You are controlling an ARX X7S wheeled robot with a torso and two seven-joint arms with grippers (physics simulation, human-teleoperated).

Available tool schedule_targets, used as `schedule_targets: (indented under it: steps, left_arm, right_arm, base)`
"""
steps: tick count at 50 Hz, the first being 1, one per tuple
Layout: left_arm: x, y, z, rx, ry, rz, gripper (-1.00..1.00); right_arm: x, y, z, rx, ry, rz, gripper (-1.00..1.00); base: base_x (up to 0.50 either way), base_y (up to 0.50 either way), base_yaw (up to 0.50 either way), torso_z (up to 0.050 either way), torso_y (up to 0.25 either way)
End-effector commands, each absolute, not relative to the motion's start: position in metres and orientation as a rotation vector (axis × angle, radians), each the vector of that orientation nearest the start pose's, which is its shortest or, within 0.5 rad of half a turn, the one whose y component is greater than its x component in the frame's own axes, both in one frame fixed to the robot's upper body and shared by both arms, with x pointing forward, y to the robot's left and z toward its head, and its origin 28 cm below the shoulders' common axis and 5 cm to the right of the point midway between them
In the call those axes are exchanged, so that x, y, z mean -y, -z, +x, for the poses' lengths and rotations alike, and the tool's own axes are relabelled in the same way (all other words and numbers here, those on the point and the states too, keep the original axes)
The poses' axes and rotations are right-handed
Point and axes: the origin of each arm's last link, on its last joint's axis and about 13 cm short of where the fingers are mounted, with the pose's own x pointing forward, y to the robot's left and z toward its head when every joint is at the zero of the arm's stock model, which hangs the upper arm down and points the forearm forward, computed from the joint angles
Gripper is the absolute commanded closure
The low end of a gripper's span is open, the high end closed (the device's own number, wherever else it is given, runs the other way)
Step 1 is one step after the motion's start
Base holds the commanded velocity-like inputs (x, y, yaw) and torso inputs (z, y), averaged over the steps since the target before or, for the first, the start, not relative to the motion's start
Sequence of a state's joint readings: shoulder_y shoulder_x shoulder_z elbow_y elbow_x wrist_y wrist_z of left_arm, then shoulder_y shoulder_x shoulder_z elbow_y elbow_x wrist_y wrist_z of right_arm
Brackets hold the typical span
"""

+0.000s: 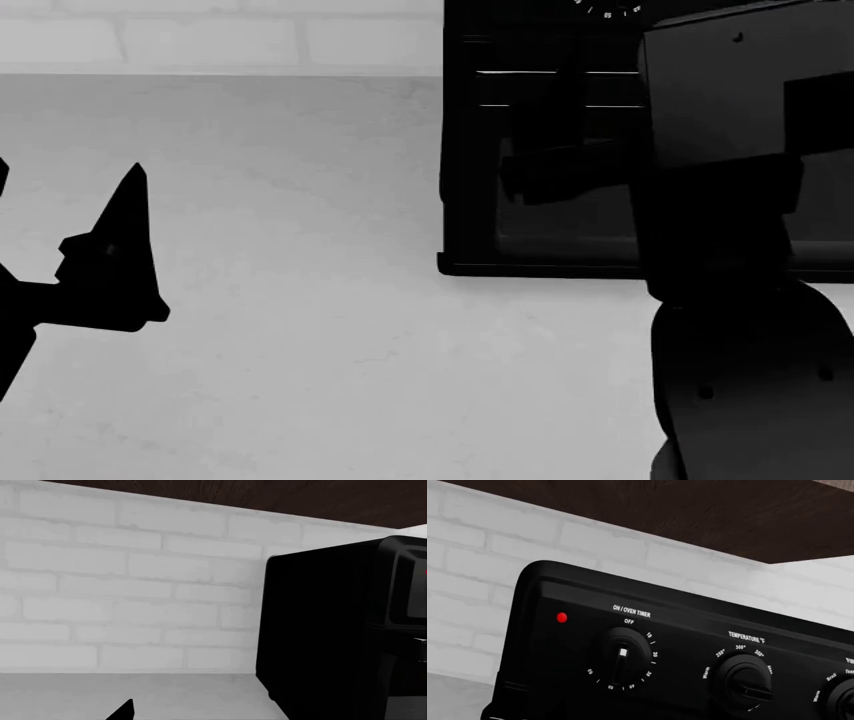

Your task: Turn on the toaster oven by setting the timer.

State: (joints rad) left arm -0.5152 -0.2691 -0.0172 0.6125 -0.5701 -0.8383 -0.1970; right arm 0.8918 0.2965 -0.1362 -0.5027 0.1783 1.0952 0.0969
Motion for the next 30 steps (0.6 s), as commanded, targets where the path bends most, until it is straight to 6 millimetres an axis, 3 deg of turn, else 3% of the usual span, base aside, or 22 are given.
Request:
schedule_targets:
  steps: [1, 30]
  left_arm:
    - [-0.225, -0.205, 0.25, 0.24, 0.165, -0.097, -1.0]
    - [-0.225, -0.206, 0.251, 0.242, 0.163, -0.097, -1.0]
  right_arm:
    - [0.128, -0.279, 0.297, 0.253, 0.025, -0.248, -1.0]
    - [0.127, -0.283, 0.322, 0.221, 0.016, -0.259, -1.0]
  base:
    - [0.0, 0.0, 0.0, 0.0, 0.0]
    - [0.0, 0.0, 0.0, 0.0, 0.0]
